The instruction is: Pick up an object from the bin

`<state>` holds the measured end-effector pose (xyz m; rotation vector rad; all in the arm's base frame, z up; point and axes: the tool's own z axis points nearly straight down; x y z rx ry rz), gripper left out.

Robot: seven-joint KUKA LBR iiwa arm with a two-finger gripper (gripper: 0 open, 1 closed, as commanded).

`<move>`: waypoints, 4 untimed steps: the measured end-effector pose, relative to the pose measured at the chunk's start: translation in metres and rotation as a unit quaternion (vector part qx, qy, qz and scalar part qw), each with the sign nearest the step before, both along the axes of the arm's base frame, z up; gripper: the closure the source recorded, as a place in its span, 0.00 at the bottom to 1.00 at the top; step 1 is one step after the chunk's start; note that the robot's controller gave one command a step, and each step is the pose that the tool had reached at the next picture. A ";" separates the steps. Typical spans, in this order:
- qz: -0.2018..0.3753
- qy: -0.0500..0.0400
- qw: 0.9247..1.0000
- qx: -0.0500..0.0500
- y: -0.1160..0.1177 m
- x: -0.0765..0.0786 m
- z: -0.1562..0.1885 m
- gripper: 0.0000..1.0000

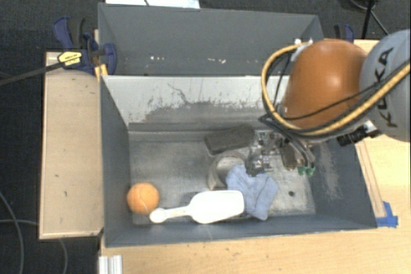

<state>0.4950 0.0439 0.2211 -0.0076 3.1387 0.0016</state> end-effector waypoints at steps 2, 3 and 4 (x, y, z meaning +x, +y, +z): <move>0.085 0.003 0.996 -0.001 -0.016 0.007 -0.086 0.00; 0.085 0.001 0.996 -0.001 -0.015 0.008 -0.084 0.00; 0.156 -0.003 0.988 -0.001 -0.009 0.013 -0.108 0.00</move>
Offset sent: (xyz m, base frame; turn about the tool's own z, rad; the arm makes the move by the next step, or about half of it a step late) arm 0.0077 -0.0152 -0.0846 -0.1714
